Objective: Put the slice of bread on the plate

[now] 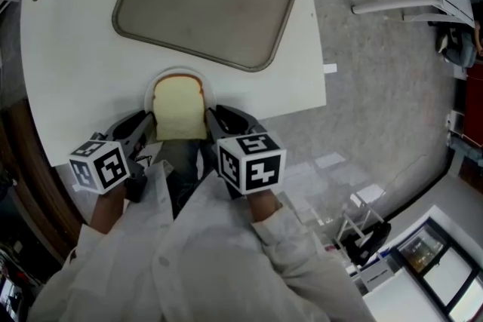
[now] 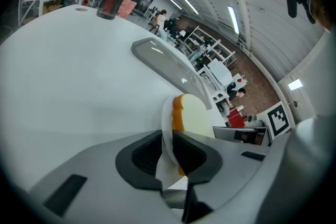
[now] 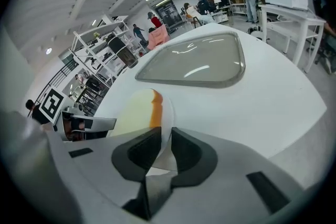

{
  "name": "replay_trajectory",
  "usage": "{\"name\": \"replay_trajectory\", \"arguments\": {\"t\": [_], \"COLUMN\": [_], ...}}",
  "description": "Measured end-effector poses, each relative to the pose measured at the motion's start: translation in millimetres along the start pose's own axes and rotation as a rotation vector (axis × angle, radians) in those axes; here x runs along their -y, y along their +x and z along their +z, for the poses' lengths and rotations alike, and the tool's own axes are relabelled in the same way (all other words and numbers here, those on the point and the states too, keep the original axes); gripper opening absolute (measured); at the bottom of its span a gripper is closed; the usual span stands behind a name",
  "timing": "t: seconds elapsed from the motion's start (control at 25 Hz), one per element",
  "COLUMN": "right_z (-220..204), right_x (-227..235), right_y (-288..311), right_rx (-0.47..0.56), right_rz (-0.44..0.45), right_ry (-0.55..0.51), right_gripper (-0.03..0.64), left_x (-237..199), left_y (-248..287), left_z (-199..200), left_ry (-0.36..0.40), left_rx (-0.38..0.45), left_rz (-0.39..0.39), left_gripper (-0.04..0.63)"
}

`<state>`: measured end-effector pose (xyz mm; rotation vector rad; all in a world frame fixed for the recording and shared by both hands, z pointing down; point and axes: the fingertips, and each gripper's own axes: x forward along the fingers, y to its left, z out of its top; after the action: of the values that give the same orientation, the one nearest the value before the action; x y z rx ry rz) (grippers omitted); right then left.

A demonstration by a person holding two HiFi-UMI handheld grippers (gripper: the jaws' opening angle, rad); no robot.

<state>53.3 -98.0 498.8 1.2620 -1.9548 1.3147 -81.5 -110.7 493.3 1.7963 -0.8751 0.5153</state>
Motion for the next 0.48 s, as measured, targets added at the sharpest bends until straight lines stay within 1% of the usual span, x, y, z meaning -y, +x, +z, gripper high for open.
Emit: {"name": "replay_trajectory", "arguments": {"t": [0.48], "right_z": [27], "right_x": [-7], "right_y": [4], "right_rx": [0.055], "right_rz": [-0.011], "right_ry": [0.055], "right_gripper": [0.067], "left_x": [-2], "left_y": [0], "left_z": [38], "left_ry": [0.067], "left_rx": [-0.007], "left_rz": [-0.028], "left_gripper": [0.066]}}
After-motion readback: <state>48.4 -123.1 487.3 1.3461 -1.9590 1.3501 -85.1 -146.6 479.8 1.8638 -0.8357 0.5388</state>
